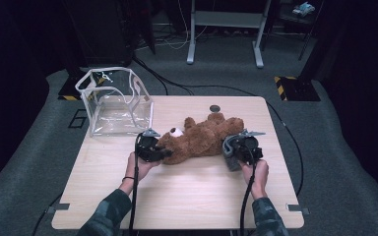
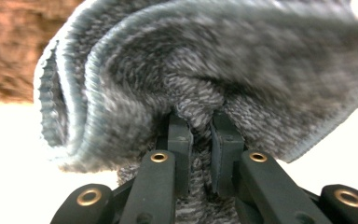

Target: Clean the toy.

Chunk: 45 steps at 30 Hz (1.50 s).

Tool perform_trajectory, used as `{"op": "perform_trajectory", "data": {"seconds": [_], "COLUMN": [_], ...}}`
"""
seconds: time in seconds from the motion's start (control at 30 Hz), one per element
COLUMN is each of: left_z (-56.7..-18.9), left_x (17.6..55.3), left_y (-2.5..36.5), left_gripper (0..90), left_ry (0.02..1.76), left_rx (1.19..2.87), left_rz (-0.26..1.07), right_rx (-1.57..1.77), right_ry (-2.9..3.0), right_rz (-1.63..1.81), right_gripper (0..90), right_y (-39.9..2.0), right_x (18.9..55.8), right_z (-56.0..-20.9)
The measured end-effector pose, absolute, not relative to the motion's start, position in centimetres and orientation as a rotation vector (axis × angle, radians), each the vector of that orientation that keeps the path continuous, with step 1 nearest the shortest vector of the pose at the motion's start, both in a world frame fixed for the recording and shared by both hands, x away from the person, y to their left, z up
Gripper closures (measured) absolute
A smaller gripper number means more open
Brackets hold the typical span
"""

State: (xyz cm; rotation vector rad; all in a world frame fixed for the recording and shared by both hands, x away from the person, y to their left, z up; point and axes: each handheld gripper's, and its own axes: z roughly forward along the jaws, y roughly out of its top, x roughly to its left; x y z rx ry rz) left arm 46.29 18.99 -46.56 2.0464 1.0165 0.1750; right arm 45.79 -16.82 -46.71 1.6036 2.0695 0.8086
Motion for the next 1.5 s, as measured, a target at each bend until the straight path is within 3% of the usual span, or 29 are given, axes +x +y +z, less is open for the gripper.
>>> {"op": "perform_trajectory", "data": {"seconds": [0.33, 1.07, 1.17, 1.27, 1.4, 1.5], "left_z": [-46.6, -46.4, -46.3, -46.1, -45.9, -45.7], "left_x": [46.1, 45.2, 45.2, 45.1, 44.9, 44.9], "left_y": [19.0, 19.0, 18.9, 18.9, 18.8, 19.1], "left_gripper": [70.5, 70.2, 69.2, 63.9, 49.2, 36.7], "left_ry": [1.007, 0.987, 0.991, 0.991, 1.026, 1.05], "left_rx": [2.059, 2.084, 2.079, 2.08, 2.059, 2.041], "left_rz": [0.184, 0.18, 0.185, 0.199, 0.216, 0.225], "right_rx": [1.644, 1.659, 1.666, 1.695, 1.694, 1.681], "right_ry": [1.993, 2.055, 2.1, 2.091, 2.102, 2.109], "right_rz": [0.81, 0.628, 0.594, 0.584, 0.642, 0.68], "right_gripper": [81.1, 77.7, 61.5, 35.2, 20.1, 15.1], "right_y": [-20.1, -22.4, -22.0, -21.7, -22.0, -22.0], "right_x": [44.4, 44.2, 44.5, 44.6, 44.2, 43.9], "right_z": [-45.5, -45.0, -45.1, -45.0, -44.7, -44.4]}}
